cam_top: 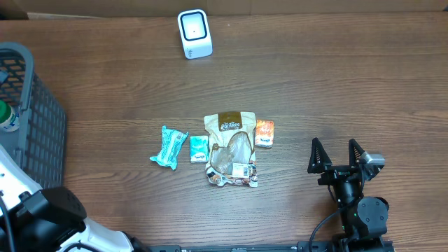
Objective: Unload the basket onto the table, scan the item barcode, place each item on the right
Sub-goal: 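Move the left gripper back over the basket above the Knorr jar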
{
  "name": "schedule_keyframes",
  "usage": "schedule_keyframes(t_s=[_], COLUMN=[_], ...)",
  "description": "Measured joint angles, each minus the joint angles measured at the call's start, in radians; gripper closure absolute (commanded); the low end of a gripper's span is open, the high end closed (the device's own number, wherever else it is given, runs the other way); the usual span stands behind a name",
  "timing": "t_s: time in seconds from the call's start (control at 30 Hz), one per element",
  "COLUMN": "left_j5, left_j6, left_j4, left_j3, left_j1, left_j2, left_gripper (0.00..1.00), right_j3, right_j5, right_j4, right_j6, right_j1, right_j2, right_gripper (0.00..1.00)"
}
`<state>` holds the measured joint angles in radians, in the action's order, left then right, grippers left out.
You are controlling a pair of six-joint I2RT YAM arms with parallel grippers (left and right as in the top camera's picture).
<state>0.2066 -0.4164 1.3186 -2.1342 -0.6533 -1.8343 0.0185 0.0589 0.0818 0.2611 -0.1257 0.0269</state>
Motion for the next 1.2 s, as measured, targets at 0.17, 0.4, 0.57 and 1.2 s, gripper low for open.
schedule_keyframes(t_s=[0.17,0.4,0.57,1.2], left_j5=[-0.022,-0.083,-0.083,-0.084], left_j6=[0.056,0.181,0.228,0.395], left_j4=[-0.065,-0.178,-0.248,-0.407], left_j3=[0.034,0.138,0.187,0.195], left_j1=[-0.038,-0.074,-0.079,-0.082], left_j2=[-0.006,-0.021,-0.047,-0.208], left_gripper=[0.0,0.0,0.0,0.0], right_j3=[0.0,0.0,0.0,0.0], right_j5=[0.0,0.0,0.0,0.0], right_j4=[0.0,0.0,0.0,0.0], right_j6=[0.0,0.001,0.0,0.0], right_j1=[0.0,0.0,0.0,0.0], right_j2=[0.0,0.0,0.0,0.0], right_gripper=[0.0,0.0,0.0,0.0])
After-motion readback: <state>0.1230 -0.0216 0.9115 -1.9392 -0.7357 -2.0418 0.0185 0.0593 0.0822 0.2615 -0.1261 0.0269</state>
